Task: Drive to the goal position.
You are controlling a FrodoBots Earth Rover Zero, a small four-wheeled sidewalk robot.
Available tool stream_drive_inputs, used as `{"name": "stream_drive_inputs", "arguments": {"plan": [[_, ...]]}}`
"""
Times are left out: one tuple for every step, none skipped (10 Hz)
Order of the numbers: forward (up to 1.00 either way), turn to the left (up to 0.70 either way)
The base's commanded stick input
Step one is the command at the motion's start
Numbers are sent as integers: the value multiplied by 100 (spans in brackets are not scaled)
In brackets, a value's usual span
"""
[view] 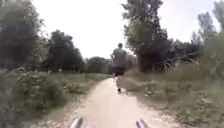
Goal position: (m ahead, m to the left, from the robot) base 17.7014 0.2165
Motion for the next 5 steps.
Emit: {"name": "stream_drive_inputs", "arguments": {"plan": [[85, 0], [85, 0], [85, 0], [85, 0], [85, 0]]}}
